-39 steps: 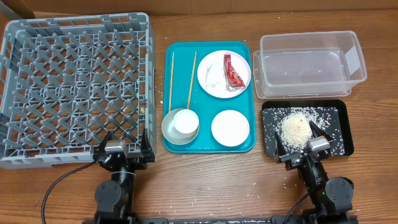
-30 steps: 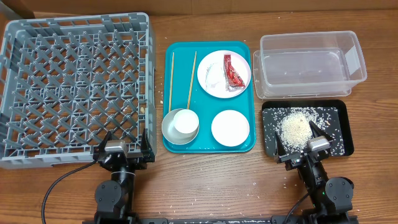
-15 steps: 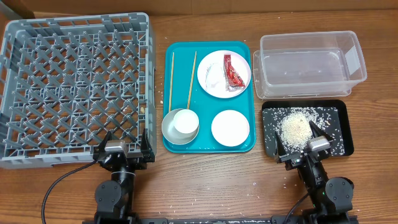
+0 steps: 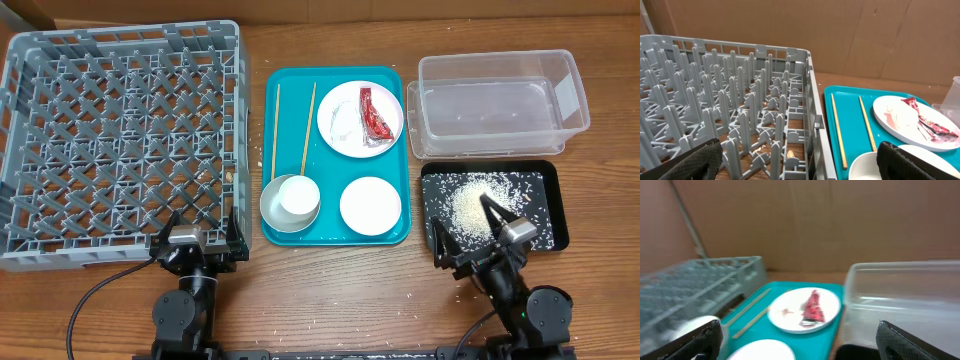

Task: Sort waste into correct bins and load items into the dishwasher

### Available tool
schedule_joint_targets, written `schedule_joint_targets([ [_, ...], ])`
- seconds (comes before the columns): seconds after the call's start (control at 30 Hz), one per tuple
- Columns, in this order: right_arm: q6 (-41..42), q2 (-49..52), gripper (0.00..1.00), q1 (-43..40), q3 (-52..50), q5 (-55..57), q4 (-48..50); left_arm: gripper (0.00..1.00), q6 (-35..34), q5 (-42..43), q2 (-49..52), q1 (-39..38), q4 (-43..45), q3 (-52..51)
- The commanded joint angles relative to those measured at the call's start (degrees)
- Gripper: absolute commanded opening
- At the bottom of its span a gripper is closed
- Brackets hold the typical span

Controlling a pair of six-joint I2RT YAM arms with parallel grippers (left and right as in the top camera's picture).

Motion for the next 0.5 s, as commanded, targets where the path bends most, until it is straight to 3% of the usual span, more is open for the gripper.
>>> schedule_joint_targets([
  [0.0,5.5,0.6,1.0,0.0,8.5,-6.4,-0.5,1.0,-0.8,0.3,-0.6,0.3,0.0,-0.2],
  [0.07,5.4,3.8,1.0,0.0,15.1,-6.4,-5.1,1.0,-0.8,0.3,-0.6,0.3,0.0,-0.2],
  [0.3,1.1,30.8,1.0,0.0,46.8,-9.4,-29.7,1.0,-0.8,0.3,-0.6,0.3,0.0,-0.2],
  [0.47,0.2,54.4,1.0,0.0,74.0,-9.9,-54.7,1.0,-0.8,0.3,-0.6,0.3,0.0,-0.2],
])
